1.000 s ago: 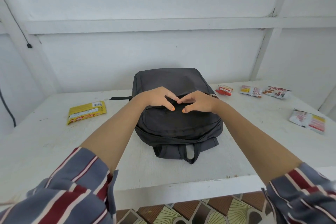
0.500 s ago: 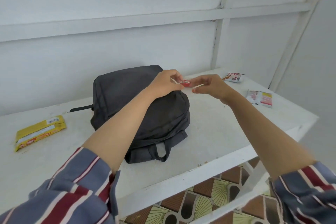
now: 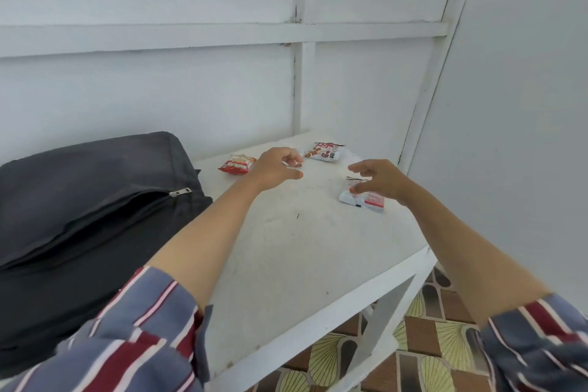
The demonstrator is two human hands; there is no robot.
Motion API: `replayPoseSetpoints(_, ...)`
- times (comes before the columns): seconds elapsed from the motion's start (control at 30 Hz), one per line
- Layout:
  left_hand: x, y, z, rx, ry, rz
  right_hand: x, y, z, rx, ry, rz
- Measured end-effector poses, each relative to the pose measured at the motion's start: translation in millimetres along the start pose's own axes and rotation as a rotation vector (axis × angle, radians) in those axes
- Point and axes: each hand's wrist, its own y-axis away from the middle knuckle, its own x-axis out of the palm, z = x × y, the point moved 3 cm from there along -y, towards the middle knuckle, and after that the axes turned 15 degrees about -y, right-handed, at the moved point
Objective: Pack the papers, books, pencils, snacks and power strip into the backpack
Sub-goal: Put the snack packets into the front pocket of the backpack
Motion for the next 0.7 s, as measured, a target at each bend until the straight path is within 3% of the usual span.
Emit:
replayPoseSetpoints(0.43, 30, -76, 27, -0.124, -0.081, 0.046, -14, -60, -54, 0.135, 0.46, 0.223)
replayPoseSetpoints(0.7, 32, -122, 49, -0.117, -0.207, 0.059, 5, -102, -48, 0.082, 0.452, 0.276)
